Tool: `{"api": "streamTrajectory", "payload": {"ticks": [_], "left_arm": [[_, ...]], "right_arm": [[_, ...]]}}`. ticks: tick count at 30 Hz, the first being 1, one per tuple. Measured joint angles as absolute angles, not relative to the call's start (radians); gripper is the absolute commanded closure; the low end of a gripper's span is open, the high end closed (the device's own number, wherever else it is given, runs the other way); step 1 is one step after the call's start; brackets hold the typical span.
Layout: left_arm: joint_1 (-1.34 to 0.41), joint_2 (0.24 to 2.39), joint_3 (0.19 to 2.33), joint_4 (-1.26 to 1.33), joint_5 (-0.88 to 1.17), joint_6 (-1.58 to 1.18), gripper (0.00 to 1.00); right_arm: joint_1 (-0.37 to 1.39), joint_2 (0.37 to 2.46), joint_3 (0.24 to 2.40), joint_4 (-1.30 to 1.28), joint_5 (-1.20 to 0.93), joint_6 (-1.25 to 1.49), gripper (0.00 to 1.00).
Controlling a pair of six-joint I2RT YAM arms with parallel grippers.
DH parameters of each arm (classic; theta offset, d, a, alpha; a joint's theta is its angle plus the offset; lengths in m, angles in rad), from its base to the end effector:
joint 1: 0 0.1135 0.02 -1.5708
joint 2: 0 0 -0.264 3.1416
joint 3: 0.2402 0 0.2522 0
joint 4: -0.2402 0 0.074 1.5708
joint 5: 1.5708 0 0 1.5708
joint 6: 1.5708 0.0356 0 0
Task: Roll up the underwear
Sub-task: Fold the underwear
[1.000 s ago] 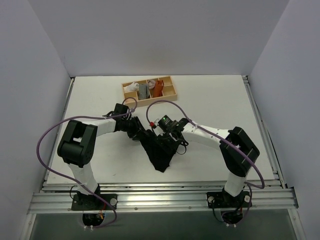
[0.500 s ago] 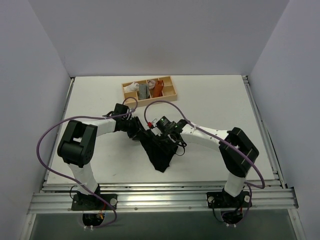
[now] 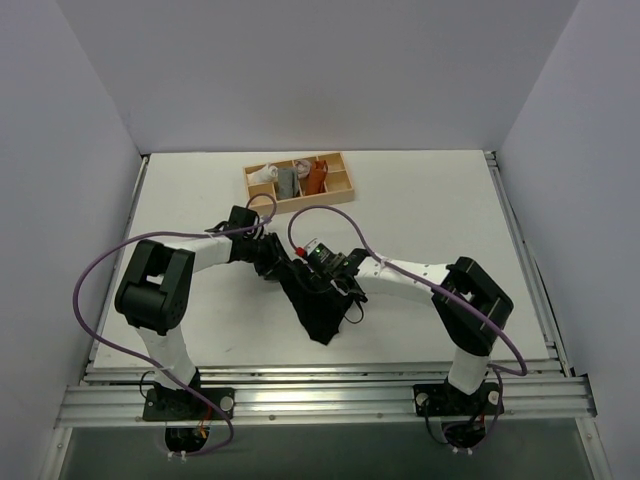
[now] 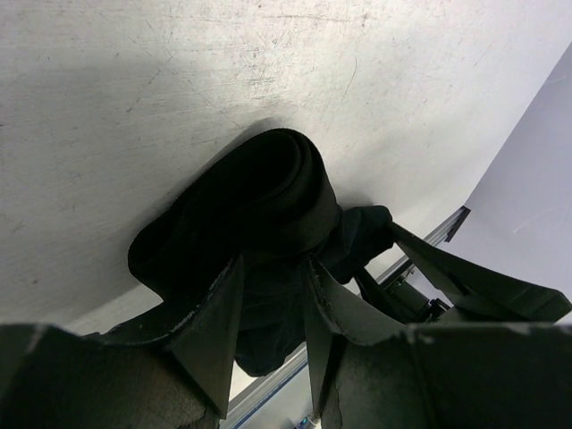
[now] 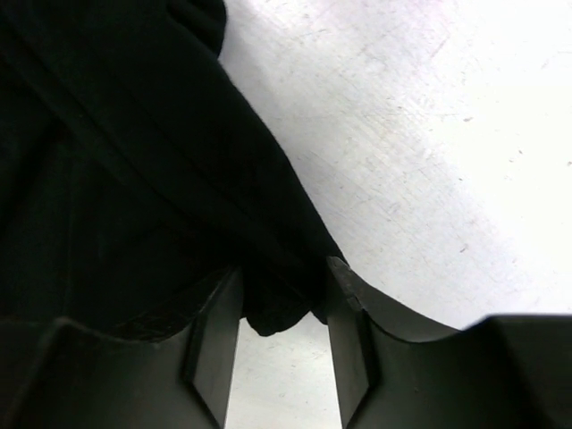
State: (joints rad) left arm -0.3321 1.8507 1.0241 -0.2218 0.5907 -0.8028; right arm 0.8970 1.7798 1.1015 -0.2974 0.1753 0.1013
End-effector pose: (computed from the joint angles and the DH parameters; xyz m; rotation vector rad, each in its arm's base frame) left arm 0.3288 -0.1344 0.1379 -0.4318 2.7783 -1.1216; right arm 0.2322 0.2808 0.1745 -0.9183 2.3612 0.1763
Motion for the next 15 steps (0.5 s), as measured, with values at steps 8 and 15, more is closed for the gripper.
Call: {"api": "streamTrajectory", "payload": {"ticks": [8,15], "left_arm": [[-0.321,1.851,1.034,-0.249,0.584,-0.793,0.58],[-0.293,1.851,1.034,-0.255,0.585,-0.797,0.58]], "right_arm": [[0.899,1.779,1.101,-0.298,0.224,0.158,0.94],[0.905,1.778,1.120,-0.334,0.226,0.182,1.00]]}}
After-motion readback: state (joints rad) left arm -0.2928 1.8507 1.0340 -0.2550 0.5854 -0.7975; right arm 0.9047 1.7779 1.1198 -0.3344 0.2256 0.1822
